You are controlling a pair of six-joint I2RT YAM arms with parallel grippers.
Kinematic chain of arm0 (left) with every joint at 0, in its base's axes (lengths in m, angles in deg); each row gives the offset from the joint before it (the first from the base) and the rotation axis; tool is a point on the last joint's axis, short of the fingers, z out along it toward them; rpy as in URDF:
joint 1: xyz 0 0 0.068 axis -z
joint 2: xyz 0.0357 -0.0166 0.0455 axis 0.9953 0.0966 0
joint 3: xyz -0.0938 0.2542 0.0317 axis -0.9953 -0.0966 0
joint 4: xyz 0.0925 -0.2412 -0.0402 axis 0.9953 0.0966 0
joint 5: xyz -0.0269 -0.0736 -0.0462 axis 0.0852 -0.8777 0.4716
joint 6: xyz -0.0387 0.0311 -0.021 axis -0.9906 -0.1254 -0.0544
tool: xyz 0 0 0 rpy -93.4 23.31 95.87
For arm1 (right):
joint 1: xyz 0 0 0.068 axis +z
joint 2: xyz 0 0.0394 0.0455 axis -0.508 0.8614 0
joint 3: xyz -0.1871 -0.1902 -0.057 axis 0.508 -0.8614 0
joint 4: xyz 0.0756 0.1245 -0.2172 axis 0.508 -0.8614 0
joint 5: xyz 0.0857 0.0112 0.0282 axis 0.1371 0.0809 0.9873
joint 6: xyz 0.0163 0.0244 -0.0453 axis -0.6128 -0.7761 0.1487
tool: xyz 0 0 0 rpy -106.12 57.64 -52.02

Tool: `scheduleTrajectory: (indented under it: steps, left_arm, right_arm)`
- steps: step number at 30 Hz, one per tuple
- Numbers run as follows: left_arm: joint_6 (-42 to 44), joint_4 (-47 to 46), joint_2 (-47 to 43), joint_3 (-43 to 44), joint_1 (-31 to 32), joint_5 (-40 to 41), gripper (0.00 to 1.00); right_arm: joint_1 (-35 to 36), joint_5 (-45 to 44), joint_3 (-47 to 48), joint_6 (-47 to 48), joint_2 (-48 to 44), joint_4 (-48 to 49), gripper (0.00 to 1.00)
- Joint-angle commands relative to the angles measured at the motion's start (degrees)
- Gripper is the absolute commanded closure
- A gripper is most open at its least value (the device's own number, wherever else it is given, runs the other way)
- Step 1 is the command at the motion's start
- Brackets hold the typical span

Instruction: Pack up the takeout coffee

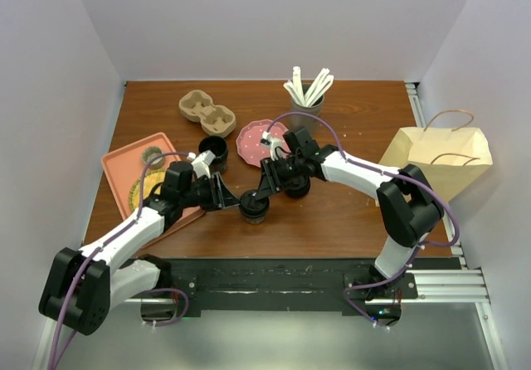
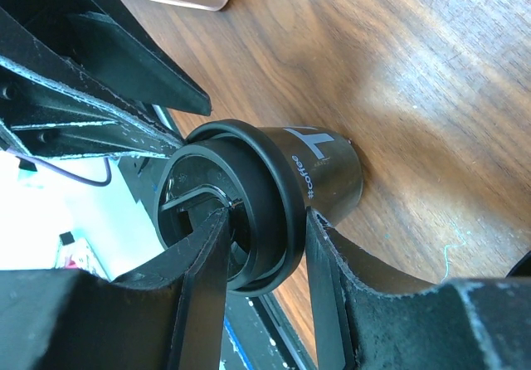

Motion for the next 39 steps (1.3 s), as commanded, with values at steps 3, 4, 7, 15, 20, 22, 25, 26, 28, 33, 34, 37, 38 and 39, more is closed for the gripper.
scheduleTrajectory:
  steps: [3,4,7,15,20,22,25,26,28,33,34,37,38,39]
  left_arm:
    - [1.0,6.0,-0.2,4.1,1.1,3.2,0.56]
    - [1.4,6.9,0.0,4.8,1.2,3.2,0.56]
    - [1.4,7.7,0.0,5.9,1.1,2.7,0.56]
    - [-0.4,11.8,-3.5,8.0,1.1,2.1,0.5]
    - [-5.4,10.9,-7.1,6.6,1.2,0.5,0.51]
    - [-8.8,8.2,-9.3,4.9,1.2,0.4,0.52]
    - [-13.5,4.2,-11.2,1.1,1.6,-0.3,0.56]
    - [-14.7,3.1,-11.5,-0.5,1.8,-0.6,0.57]
    - [-18.4,-0.2,-12.5,-2.2,2.8,-0.6,0.57]
    - [-23.3,-1.7,-14.2,-5.4,5.0,2.1,0.57]
    - [-24.0,-1.6,-14.3,-5.7,5.3,2.6,0.57]
    - [-25.4,-4.3,-14.3,-7.0,5.9,3.2,0.54]
    - [-25.8,-4.9,-13.7,-7.3,6.0,3.3,0.54]
    - [-26.2,-5.4,-13.4,-7.6,6.3,3.3,0.54]
  right_arm:
    - [1.0,-10.5,-3.1,2.5,2.2,-5.7,0.72]
    - [0.9,-10.4,-3.0,2.4,1.9,-5.8,0.71]
    - [0.9,-10.4,-2.0,2.5,1.5,-6.6,0.68]
    - [0.9,-11.7,-0.8,2.0,0.1,-7.3,0.71]
    - [0.9,-12.6,-2.3,0.9,-1.2,-6.3,0.72]
    - [1.0,-12.9,-2.5,0.5,-1.4,-6.0,0.72]
    - [1.0,-13.4,-2.9,-0.4,-1.7,-5.4,0.72]
    - [0.9,-13.5,-3.0,-0.7,-1.7,-5.2,0.72]
    - [0.9,-13.6,-3.4,-1.5,-2.0,-4.6,0.73]
    - [0.9,-14.6,-5.9,-3.8,-2.9,-2.4,0.73]
    - [0.9,-14.6,-6.4,-4.7,-3.3,-1.9,0.73]
    - [0.9,-14.6,-8.7,-6.8,-4.4,0.4,0.73]
    - [0.9,-14.5,-9.8,-7.3,-4.9,0.9,0.73]
    - [1.0,-14.5,-10.3,-7.6,-5.0,2.0,0.73]
